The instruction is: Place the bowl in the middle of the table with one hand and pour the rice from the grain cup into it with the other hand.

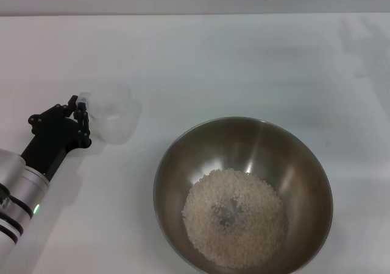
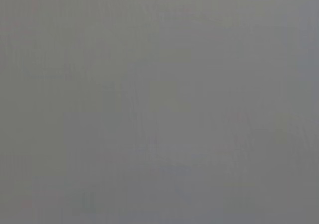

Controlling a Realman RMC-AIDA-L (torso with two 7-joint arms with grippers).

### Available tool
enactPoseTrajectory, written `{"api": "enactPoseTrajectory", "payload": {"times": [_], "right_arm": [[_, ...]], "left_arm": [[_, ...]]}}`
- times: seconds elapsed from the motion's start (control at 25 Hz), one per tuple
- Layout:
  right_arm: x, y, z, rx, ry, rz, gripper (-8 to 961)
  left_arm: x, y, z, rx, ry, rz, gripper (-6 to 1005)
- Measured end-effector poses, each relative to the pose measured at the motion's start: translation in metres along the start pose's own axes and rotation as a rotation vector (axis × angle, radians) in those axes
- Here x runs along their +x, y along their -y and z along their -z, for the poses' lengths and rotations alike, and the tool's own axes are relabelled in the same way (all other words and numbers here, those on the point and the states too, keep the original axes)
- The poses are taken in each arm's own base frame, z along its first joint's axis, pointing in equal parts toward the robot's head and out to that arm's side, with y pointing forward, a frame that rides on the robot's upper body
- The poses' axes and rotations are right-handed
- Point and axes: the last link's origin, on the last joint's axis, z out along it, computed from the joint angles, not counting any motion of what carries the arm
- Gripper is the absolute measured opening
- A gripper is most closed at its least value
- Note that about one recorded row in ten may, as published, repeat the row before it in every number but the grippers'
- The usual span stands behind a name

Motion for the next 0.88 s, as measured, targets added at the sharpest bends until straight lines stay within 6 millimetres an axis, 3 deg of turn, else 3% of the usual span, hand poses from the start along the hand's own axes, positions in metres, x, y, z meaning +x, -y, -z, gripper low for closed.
{"api": "enactPoseTrajectory", "payload": {"times": [0.36,0.52,0.88], "right_arm": [[-0.001,-0.001,-0.001,-0.002,0.003,-0.005,639],[0.000,0.000,-0.001,0.000,-0.002,-0.005,641],[0.000,0.006,0.002,0.030,-0.004,0.000,645]], "left_arm": [[-0.003,0.000,0.002,-0.006,0.015,0.000,175],[-0.008,0.003,0.013,0.006,0.022,0.001,284],[-0.013,0.005,0.041,0.027,-0.020,0.026,367]]}}
